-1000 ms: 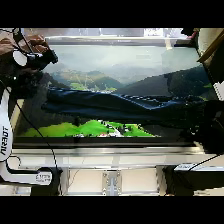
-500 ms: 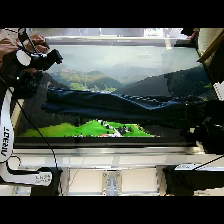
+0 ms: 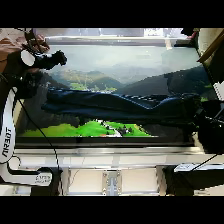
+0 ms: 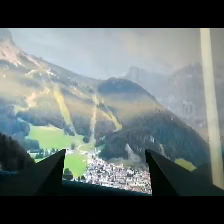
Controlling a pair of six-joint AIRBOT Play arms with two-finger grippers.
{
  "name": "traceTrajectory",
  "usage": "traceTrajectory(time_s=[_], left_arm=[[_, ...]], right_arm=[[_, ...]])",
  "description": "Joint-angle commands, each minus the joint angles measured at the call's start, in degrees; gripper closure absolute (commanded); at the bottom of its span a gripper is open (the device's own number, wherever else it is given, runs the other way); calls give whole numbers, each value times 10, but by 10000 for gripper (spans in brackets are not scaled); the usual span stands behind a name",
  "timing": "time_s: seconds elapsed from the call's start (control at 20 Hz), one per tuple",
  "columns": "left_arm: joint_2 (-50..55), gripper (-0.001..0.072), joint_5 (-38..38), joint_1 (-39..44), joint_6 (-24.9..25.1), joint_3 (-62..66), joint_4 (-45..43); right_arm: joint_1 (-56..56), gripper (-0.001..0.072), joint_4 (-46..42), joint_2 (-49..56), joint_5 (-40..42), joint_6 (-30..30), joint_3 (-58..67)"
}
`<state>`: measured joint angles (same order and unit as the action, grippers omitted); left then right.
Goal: Fold the clothes and pants, and hang the long-sleeved shirts on hangers.
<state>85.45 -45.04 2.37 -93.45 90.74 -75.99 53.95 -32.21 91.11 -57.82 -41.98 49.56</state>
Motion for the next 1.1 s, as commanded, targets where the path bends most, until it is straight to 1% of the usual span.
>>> traceTrajectory(time_s=[0.0,0.05,0.15,0.25,0.3,0.45,0.5,0.6,0.7,0.75,0.8,0.9,0.95,1.05], left_arm=[[2,149,0,16,16,0,0],[2,181,0,21,16,0,0],[3,319,0,33,16,0,0],[10,608,0,51,16,0,0],[16,687,0,61,16,0,0],[43,687,0,100,37,0,0],[54,688,0,118,47,0,0],[77,688,-2,157,69,0,1],[102,688,-5,200,76,0,3],[115,688,-9,223,94,3,14],[130,688,-16,246,117,10,42],[167,688,-24,291,165,37,108],[191,688,-31,314,179,62,132],[241,688,-33,355,179,113,150]], right_arm=[[-35,613,51,0,16,7,0],[-38,660,55,-1,14,5,0],[-35,660,55,-7,-5,4,0],[-32,660,50,-16,-41,4,0],[-32,661,49,-21,-65,4,0],[-59,661,29,-40,-154,3,0],[-75,661,17,-47,-162,-6,-1],[-107,661,-3,-70,-160,-25,-7],[-119,661,-15,-101,-155,-45,-7],[-119,661,-15,-125,-155,-57,-7],[-118,661,-22,-154,-155,-61,-7],[-123,662,-65,-222,-149,-89,4],[-130,662,-92,-255,-148,-105,13],[-161,662,-133,-303,-148,-129,36]])
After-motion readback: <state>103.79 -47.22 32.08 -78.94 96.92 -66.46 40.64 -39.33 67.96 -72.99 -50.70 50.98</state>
